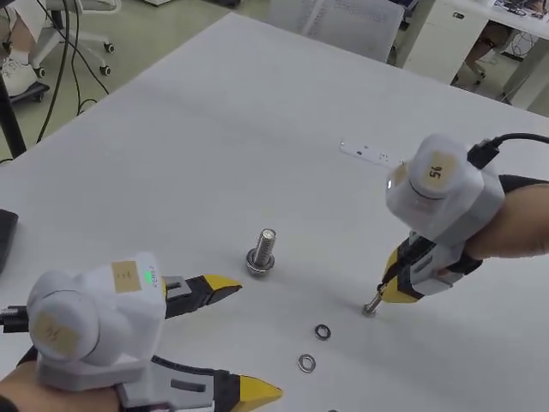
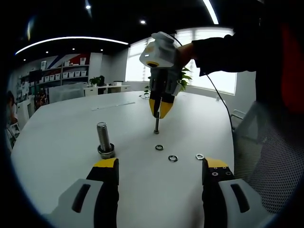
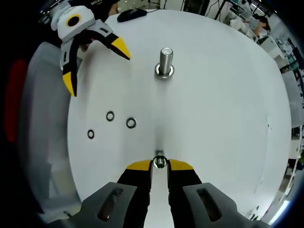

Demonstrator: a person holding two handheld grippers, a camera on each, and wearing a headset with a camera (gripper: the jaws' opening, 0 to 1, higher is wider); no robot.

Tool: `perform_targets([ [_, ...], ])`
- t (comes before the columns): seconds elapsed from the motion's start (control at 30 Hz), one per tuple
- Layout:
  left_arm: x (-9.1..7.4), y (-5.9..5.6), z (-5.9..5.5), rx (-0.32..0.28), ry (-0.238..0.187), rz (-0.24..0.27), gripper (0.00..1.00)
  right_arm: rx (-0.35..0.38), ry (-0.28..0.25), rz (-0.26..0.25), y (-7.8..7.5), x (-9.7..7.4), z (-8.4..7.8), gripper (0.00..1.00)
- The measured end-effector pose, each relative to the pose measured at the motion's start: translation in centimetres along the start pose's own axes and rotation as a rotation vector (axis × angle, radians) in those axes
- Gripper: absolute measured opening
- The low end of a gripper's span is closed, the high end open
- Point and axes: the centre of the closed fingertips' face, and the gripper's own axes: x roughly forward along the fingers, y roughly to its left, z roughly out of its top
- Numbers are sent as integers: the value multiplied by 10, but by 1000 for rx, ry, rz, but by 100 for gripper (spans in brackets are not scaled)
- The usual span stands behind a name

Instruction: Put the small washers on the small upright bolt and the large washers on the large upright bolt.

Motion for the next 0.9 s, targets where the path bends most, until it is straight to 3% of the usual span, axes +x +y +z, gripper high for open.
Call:
perform_targets([
  [0.9, -3, -2, -1, -3, 12, -1, 70, 24, -3, 17, 0, 32, -6, 14],
])
